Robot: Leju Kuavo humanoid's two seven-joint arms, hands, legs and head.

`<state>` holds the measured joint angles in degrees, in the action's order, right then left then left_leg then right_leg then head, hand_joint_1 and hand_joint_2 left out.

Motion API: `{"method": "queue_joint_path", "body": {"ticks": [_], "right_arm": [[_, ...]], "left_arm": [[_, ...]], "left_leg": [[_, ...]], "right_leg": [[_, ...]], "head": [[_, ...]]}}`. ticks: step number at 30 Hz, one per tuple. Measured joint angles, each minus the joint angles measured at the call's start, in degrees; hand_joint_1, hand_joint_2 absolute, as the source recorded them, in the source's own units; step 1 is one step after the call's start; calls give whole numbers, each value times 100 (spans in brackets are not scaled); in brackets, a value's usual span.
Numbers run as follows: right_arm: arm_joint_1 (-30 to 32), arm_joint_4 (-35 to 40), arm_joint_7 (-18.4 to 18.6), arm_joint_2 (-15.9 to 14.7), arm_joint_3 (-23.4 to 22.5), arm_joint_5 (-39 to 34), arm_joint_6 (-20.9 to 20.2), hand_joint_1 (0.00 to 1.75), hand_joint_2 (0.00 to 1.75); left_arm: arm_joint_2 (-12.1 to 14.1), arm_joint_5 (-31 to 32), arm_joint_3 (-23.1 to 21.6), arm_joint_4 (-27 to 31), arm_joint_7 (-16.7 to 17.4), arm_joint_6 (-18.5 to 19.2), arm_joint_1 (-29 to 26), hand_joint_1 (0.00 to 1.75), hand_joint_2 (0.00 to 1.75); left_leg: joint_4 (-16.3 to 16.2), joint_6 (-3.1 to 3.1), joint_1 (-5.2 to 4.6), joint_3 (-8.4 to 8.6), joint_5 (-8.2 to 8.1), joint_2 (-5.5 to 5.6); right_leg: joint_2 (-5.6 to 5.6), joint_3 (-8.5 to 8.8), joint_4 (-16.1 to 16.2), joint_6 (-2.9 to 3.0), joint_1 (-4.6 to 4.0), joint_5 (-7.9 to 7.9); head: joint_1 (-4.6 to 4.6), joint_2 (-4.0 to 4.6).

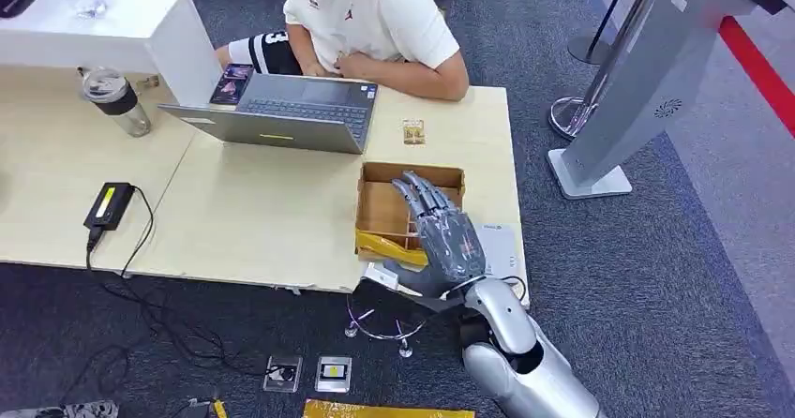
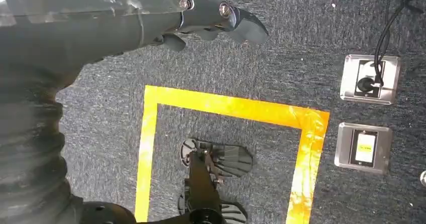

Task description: Pass the card to the sensor for recognition and then transmit it.

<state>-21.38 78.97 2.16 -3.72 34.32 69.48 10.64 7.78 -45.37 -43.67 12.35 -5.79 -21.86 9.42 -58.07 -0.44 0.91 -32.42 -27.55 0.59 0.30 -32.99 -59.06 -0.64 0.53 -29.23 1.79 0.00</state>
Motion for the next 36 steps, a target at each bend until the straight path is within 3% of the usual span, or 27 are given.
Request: {"method": "queue_joint_path", "body": {"ticks": [14, 36], "right_arm": [[-3, -483, 295, -94, -9, 28, 251, 0, 175], [-263, -1696, 286, -33, 74, 249, 730, 0, 175]], "left_arm": [[-22, 81, -2, 0, 63, 2, 0, 0, 175], [-24, 114, -2, 0, 66, 0, 0, 0, 175]], "left_leg": [[0, 0, 0, -1, 0, 0], [0, 0, 0, -3, 0, 1]], "right_leg": [[0, 0, 0, 0, 0, 0], [2, -1, -1, 0, 0, 0]], "head": [[0, 0], [0, 0]]}}
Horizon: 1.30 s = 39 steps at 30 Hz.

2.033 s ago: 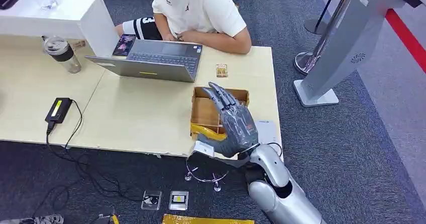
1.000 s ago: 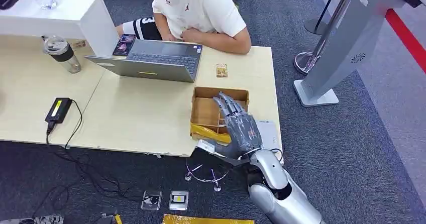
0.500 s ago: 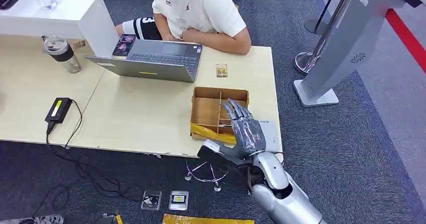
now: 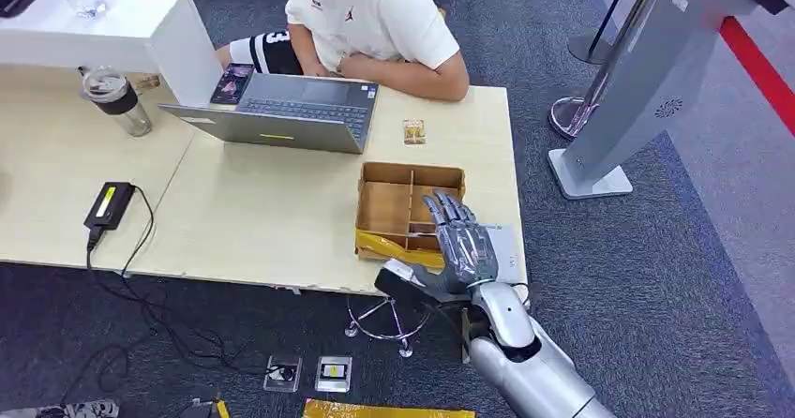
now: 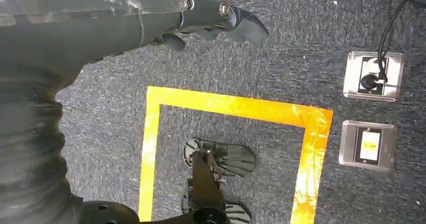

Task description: Pass the card to the sensor for recognition and then transmit it.

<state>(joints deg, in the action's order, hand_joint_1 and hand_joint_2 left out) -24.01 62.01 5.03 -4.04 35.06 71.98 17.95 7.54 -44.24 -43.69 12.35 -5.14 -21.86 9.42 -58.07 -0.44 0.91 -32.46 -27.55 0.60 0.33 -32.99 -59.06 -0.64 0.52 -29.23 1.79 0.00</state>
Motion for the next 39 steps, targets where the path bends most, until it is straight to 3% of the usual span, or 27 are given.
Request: {"method": "queue_joint_path", "body": {"ticks": [2, 5, 8, 12, 18, 23, 39], "right_arm": [[-17, -59, 0, 7, 7, 11, 33, 0, 175], [-50, -159, -9, 46, 11, 20, 79, 14, 175], [-100, -258, -42, 70, 33, 37, 118, 31, 175], [-153, -387, -77, 131, 61, 55, 133, 68, 175], [-253, -603, -94, 219, 87, 87, 269, 66, 175], [-349, -804, -94, 286, 90, 94, 376, 79, 175], [-419, -1235, -7, 319, 92, 210, 478, 84, 175]], "left_arm": [[0, 7, 0, 0, 0, 0, 0, 0, 175], [0, 9, 0, 0, 0, -2, 1, 0, 175], [0, 9, 0, 0, 0, -2, 0, 0, 175], [-2, 4, 0, 0, 0, -4, 0, 0, 175], [-7, -11, 0, 0, 0, -37, 2, 0, 175], [-15, -15, 0, 0, 0, -59, 0, 0, 175], [-31, -31, 0, 0, 0, -92, 0, 0, 175]], "left_leg": [[0, 0, 0, 0, 0, 1], [0, 0, 0, 0, 0, 0], [0, 0, 0, 0, 0, 1], [0, 0, 0, 0, 0, 1], [0, 0, 0, 1, 0, -4], [0, 0, 0, 1, 0, -10], [0, 0, 0, 1, 0, -10]], "right_leg": [[0, 0, 0, 0, 0, 0], [-2, 0, 0, 0, 0, 0], [0, 0, 0, 0, 0, 0], [-1, 0, 0, 0, 0, 0], [-5, -2, 0, 0, 0, 0], [-6, -3, 0, 0, 0, 0], [-8, -4, 0, 0, 0, 0]], "head": [[0, 0], [0, 0], [2, 0], [2, 0], [2, 0], [-2, 0], [0, 0]]}}
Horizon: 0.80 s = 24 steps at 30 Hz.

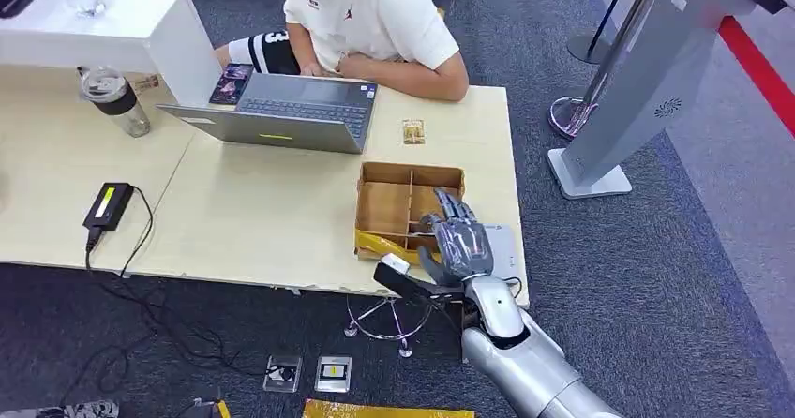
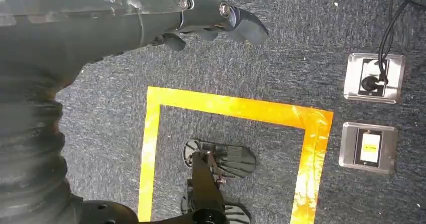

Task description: Pass the card to the sensor for recognition and then transmit it.

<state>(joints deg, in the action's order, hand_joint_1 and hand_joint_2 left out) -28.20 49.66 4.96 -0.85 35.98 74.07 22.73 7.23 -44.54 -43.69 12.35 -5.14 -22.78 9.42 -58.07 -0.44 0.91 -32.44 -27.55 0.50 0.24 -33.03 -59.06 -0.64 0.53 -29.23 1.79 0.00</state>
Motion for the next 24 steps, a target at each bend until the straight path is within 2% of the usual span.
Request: {"method": "queue_joint_path", "body": {"ticks": [2, 6, 7, 8, 24], "right_arm": [[-20, -48, 20, 0, -2, 26, 11, 80, 175], [-51, -120, 39, 0, -9, 57, 20, 96, 175], [-54, -133, 53, 0, -9, 57, 26, 108, 175], [-58, -144, 55, -2, -13, 57, 29, 150, 175], [-124, -234, 18, -2, -118, 37, 37, 159, 175]], "left_arm": [[0, -9, 0, 0, 0, -15, 0, 0, 175], [0, -39, 0, 0, 0, -42, -1, 0, 175], [0, -42, 0, 0, 0, -50, 0, 0, 175], [0, -44, 0, 0, 0, -66, 0, 0, 175], [-11, -109, 4, 0, 0, -120, -2, 0, 175]], "left_leg": [[0, 0, 0, 0, 0, 0], [0, 0, 0, 0, 0, 0], [0, 0, 0, 0, 0, 0], [0, 0, 0, 1, 0, 0], [0, 0, 0, 0, 0, 0]], "right_leg": [[0, 0, 0, 0, 0, 0], [0, 0, 0, 0, 0, 0], [0, 0, 0, 0, 0, 0], [0, 0, 0, 0, 0, 0], [-1, 0, 0, 0, 0, 0]], "head": [[0, 0], [0, 0], [0, 0], [0, 0], [0, 0]]}}
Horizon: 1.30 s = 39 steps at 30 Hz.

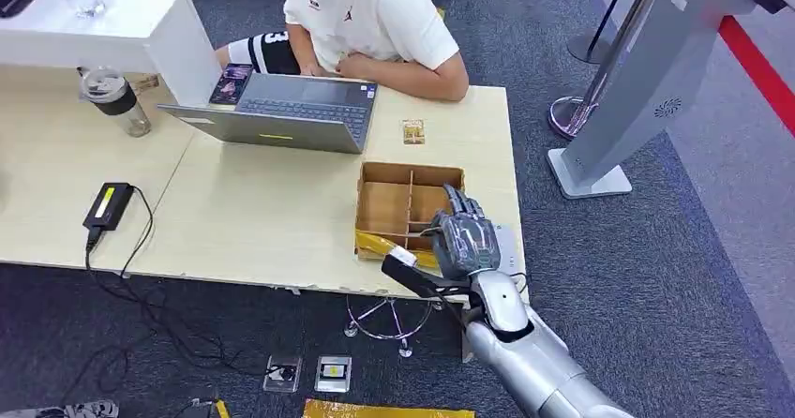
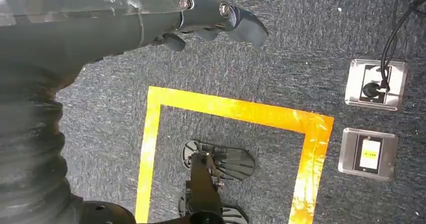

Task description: Pass the card to the sensor for recognition and then transmit it.

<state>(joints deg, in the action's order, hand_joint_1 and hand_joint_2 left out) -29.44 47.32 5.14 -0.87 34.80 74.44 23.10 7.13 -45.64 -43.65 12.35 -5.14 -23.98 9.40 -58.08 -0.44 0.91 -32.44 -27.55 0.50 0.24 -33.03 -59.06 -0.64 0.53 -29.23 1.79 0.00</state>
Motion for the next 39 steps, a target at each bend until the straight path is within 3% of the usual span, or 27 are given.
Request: {"method": "queue_joint_path", "body": {"ticks": [3, 13, 22, 27, 34, 39], "right_arm": [[-19, 0, -48, 2, 0, -33, 44, 175, 175], [-59, 470, -370, 20, -168, -693, 206, 175, 175], [-197, 2390, -1189, 20, -693, -1757, 903, 175, 175], [-571, 3287, -1475, 20, -979, -1878, 802, 175, 175], [-1122, 2825, -1871, 245, -990, -1928, 1474, 175, 175], [-1798, 1409, -1760, 448, -990, -1978, 1478, 175, 175]], "left_arm": [[-9, -15, 2, 0, 0, -13, 0, 0, 175], [-17, -17, 4, -2, 0, -22, -1, 0, 175], [17, 149, 2, -4, -42, 142, -19, 0, 175], [72, 267, 2, -9, -188, 260, -22, 0, 175], [83, 437, -7, -9, -195, 299, -1, 0, 175], [81, 529, -13, -9, -208, 289, 20, 0, 175]], "left_leg": [[0, 0, 0, 0, 0, 0], [0, 0, 0, 1, 0, -3], [0, 0, -1, 1, 1, -3], [0, 0, -1, 2, 1, -3], [0, -1, 0, 0, 1, -4], [0, -1, 0, -1, 2, -3]], "right_leg": [[0, 0, 0, 0, 0, 0], [-5, 0, -1, 0, 0, 0], [-4, 0, -1, 0, 1, 1], [-6, 2, -1, 0, 1, 1], [-6, 3, -3, 0, 0, 1], [-2, 2, -4, 0, 0, 2]], "head": [[0, 0], [-2, 0], [-2, 0], [0, 0], [0, 0], [4, 0]]}}
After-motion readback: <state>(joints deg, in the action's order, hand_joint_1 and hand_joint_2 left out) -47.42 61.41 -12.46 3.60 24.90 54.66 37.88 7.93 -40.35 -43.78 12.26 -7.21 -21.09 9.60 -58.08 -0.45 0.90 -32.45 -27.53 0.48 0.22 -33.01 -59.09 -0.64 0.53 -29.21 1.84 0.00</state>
